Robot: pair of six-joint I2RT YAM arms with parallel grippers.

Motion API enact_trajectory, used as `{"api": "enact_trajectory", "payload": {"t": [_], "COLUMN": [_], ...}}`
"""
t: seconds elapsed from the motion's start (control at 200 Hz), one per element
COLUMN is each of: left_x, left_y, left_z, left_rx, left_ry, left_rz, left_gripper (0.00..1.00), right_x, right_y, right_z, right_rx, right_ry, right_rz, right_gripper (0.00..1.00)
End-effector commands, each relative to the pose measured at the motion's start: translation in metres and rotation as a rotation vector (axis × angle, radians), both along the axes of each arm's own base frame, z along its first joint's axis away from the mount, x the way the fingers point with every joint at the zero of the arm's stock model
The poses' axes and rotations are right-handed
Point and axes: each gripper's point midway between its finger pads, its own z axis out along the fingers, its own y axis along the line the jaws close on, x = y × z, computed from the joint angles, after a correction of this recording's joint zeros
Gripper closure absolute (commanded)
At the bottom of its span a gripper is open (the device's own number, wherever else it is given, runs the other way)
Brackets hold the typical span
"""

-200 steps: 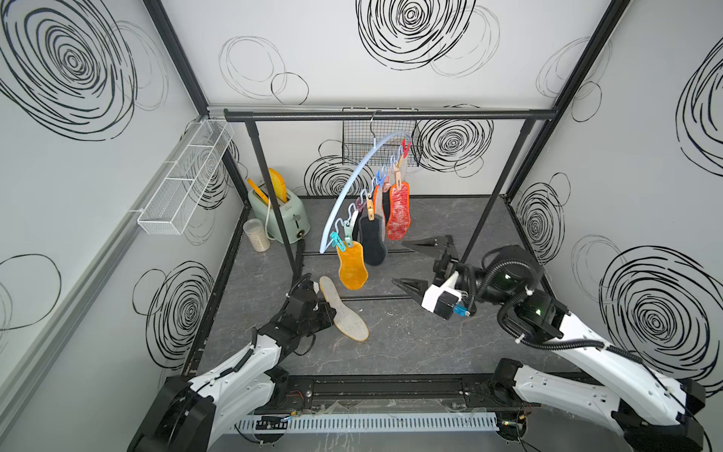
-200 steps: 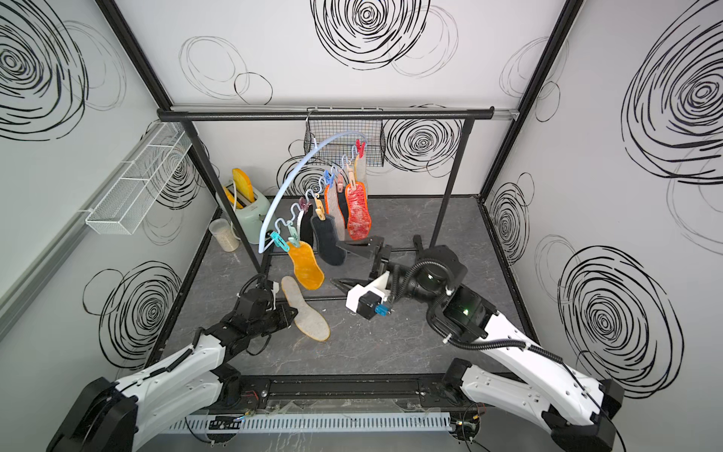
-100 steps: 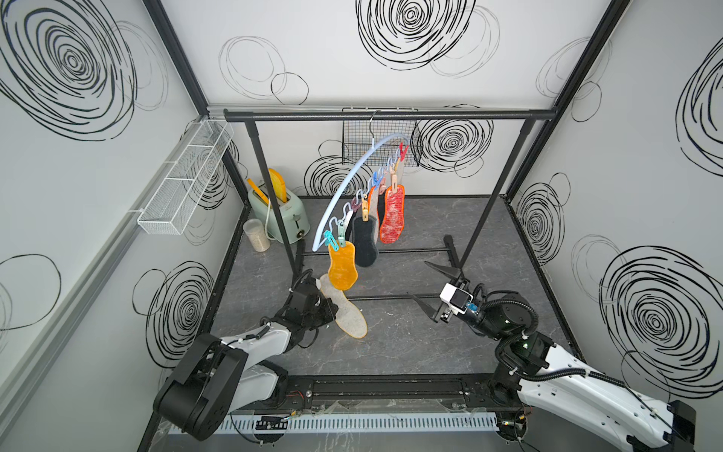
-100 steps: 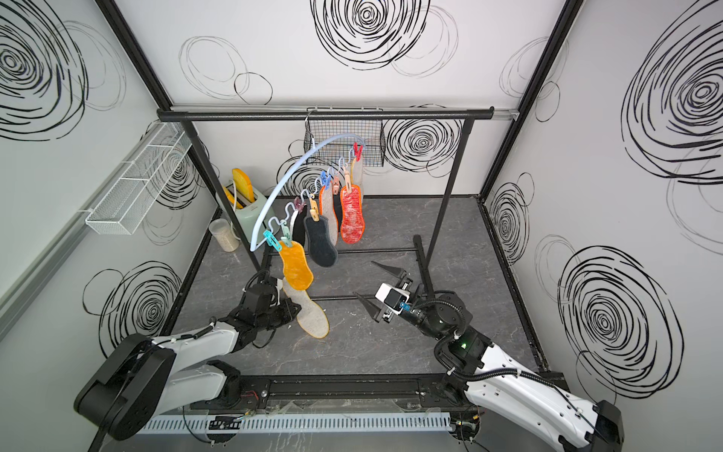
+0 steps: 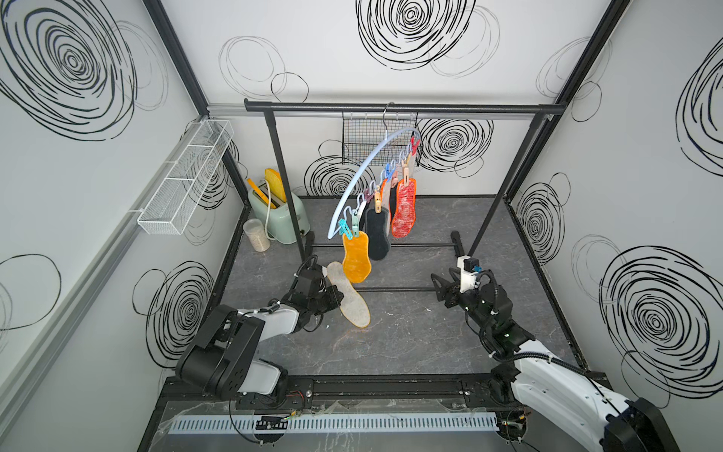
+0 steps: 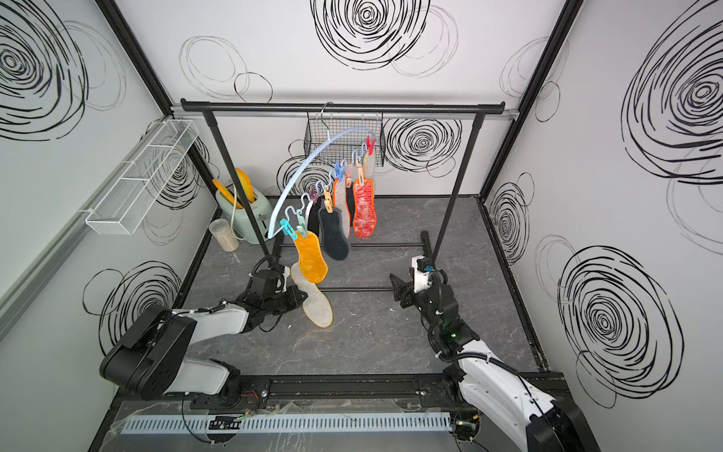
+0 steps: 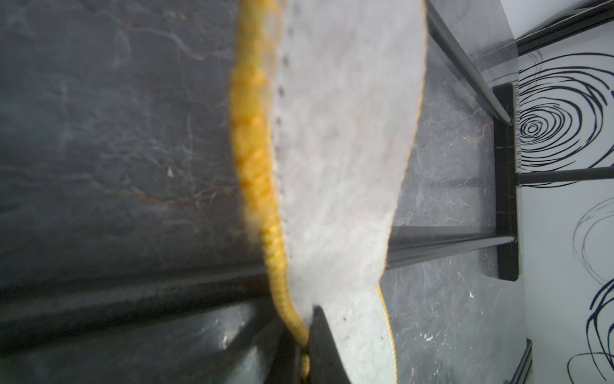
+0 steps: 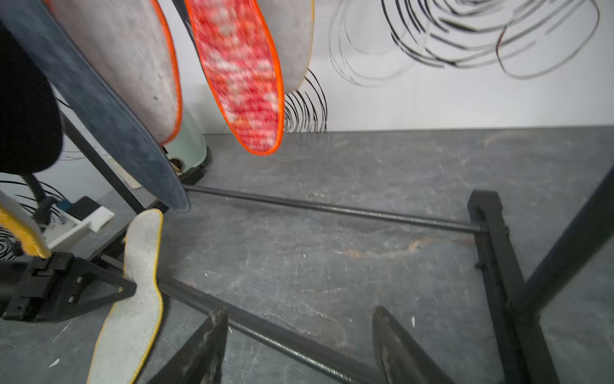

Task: Take the shoe insoles off the hanger
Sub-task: Move the clothesline to the center of the board.

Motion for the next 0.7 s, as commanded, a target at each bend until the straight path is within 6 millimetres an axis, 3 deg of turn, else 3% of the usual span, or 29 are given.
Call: {"api": "enact_trajectory", "payload": {"t": [0.0, 0.515, 0.695], "left_x": [0.03, 0.065, 0.075], "left_y": [0.003, -0.005, -0.005], "left_z": [0.016, 0.018, 0.015], "left_rx": [-0.012, -0.04, -0.042], "left_ry": [-0.091, -0.093, -0.083], "left_rz": [0.033, 0.035, 0.032], "left_gripper": [1.0, 1.0, 1.0], "right_x": [0.002, 0.004, 0.022], "right_y": [-0.003, -0.011, -0.01], "right_z": [-0.017, -0.106, -0.115], "right_rx": [0.078, -0.004, -0.05], "right_ry": [0.108, 0.519, 0.534], "right_rz": [-0.029, -0.14, -0.16], "right_gripper": [0.31, 0.46, 0.47]}}
